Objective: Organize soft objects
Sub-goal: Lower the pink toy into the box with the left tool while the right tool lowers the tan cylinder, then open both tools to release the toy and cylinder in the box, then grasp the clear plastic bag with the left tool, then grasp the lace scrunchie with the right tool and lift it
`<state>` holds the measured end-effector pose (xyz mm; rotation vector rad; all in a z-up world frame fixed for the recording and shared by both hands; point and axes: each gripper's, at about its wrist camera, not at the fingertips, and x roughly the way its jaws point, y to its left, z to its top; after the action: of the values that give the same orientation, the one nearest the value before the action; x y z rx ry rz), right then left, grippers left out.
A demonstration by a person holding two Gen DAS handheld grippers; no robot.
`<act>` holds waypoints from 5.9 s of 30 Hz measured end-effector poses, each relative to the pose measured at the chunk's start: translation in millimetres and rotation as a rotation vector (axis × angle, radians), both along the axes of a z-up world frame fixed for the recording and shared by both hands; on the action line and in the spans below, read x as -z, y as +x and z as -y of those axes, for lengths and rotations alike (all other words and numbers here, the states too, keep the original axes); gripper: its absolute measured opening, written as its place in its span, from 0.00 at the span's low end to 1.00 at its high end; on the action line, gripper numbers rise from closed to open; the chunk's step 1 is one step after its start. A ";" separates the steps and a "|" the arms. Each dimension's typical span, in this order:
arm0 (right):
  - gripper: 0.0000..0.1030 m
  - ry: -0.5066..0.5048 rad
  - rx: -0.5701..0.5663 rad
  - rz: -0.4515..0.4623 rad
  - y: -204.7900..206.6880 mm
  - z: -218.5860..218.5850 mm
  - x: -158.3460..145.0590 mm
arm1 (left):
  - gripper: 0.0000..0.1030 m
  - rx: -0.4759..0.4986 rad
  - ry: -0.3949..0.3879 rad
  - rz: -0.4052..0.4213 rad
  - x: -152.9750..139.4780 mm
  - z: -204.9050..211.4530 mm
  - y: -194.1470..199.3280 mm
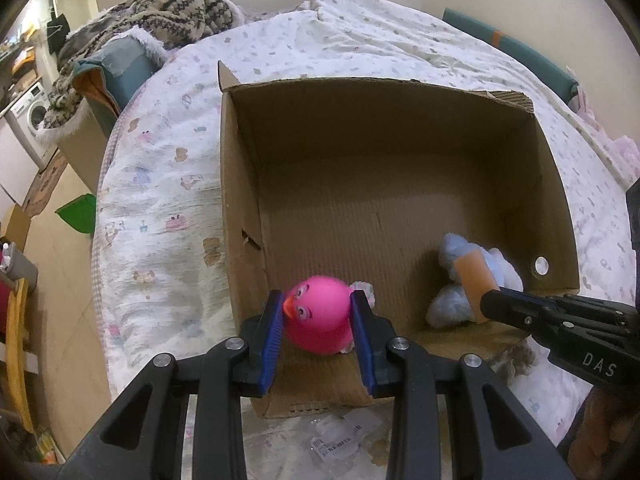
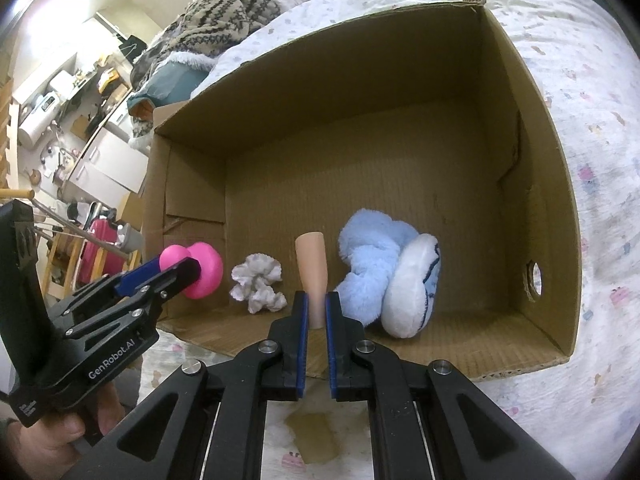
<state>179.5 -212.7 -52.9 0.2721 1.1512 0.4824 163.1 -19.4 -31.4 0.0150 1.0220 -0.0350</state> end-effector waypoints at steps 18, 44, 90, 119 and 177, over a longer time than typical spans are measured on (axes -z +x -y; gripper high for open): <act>0.73 0.031 0.042 0.051 -1.9 8.9 -13.4 | 0.62 0.022 0.008 0.049 -8.1 8.3 -6.8; 0.73 -0.006 0.095 0.144 -37.0 38.6 -48.8 | 0.63 -0.086 -0.014 0.115 -42.2 -17.5 -47.6; 0.73 -0.015 0.246 -0.145 -61.7 70.6 2.9 | 0.63 -0.120 -0.119 -0.273 59.9 -10.7 -58.8; 0.80 -0.373 0.082 -0.194 -24.4 23.2 56.3 | 0.12 -0.208 -0.038 -0.245 49.4 -38.1 -69.2; 0.10 0.007 0.080 0.106 -77.8 54.8 -80.8 | 0.12 -0.072 -0.087 0.060 -65.7 -16.4 -102.6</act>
<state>101.7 -267.5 28.0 0.2942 1.0315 0.4262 60.6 -2.9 34.4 -0.0990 0.9598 -0.0133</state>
